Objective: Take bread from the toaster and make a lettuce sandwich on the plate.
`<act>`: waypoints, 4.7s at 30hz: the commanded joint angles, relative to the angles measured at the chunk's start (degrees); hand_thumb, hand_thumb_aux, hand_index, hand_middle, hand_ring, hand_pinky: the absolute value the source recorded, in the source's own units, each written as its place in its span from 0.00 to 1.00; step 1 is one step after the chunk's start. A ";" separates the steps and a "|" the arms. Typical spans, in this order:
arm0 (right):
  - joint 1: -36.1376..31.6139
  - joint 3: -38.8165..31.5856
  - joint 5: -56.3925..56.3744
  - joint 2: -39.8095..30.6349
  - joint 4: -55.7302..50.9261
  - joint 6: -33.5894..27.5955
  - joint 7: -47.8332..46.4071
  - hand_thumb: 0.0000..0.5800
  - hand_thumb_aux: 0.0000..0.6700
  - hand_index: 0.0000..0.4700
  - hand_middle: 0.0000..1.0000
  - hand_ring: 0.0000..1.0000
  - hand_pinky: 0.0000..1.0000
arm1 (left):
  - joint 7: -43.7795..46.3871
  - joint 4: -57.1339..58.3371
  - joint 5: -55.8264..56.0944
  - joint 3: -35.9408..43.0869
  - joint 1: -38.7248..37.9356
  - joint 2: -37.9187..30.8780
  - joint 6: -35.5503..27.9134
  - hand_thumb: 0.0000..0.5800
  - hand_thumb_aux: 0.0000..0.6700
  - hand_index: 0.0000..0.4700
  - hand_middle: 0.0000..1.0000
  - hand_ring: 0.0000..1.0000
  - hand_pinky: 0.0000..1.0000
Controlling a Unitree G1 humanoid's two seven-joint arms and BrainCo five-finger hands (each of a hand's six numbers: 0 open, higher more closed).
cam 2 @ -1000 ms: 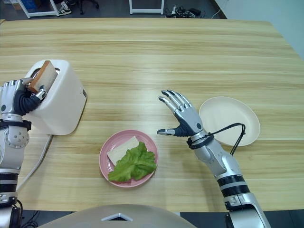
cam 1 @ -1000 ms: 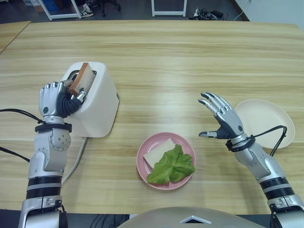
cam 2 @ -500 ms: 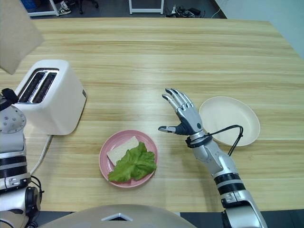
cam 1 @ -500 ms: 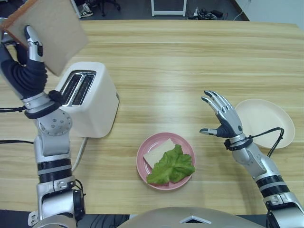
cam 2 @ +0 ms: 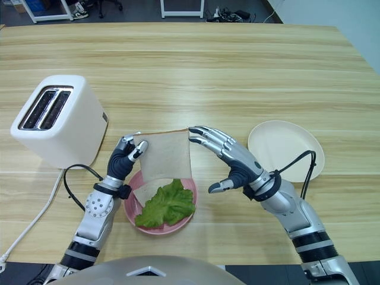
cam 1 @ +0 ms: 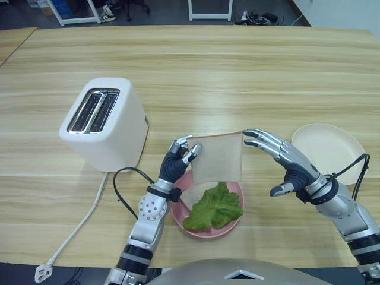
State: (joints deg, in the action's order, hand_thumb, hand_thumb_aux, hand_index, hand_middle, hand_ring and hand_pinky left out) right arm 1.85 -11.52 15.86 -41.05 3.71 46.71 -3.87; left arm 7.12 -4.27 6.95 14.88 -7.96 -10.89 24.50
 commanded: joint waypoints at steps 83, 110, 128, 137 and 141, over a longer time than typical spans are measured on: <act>-9.52 -26.41 32.72 10.56 -28.86 -3.34 -1.44 0.00 0.00 0.00 0.00 0.00 0.00 | -21.35 -2.03 -32.63 -18.34 3.60 -10.82 6.01 0.00 0.00 0.00 0.00 0.00 0.00; 1.86 -12.41 22.38 5.80 -15.10 -1.57 -6.92 1.00 1.00 1.00 1.00 1.00 1.00 | 19.62 13.39 -23.07 -3.16 -13.03 -21.72 13.32 1.00 1.00 1.00 1.00 1.00 1.00; -36.97 -10.47 20.27 32.50 -75.94 -16.45 17.25 1.00 1.00 1.00 1.00 1.00 1.00 | -21.66 68.39 -40.44 5.06 35.48 -0.44 4.37 1.00 1.00 1.00 1.00 1.00 1.00; -33.20 -10.67 17.86 32.08 -74.29 -5.12 24.30 0.02 0.01 0.01 0.02 0.02 0.02 | -26.10 66.44 -29.09 -0.20 30.48 2.34 30.38 0.46 0.26 0.26 0.28 0.28 0.28; -26.24 -6.66 12.01 29.83 -64.53 5.20 25.98 0.00 0.00 0.00 0.00 0.00 0.00 | -22.62 55.57 -19.51 -3.03 24.09 4.41 39.35 0.00 0.00 0.00 0.00 0.00 0.00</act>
State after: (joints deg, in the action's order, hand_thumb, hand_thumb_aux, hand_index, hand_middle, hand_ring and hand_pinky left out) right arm -28.59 -20.02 30.89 -10.16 -64.71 49.08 22.19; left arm -16.97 54.42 -16.79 12.80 21.26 -8.94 61.62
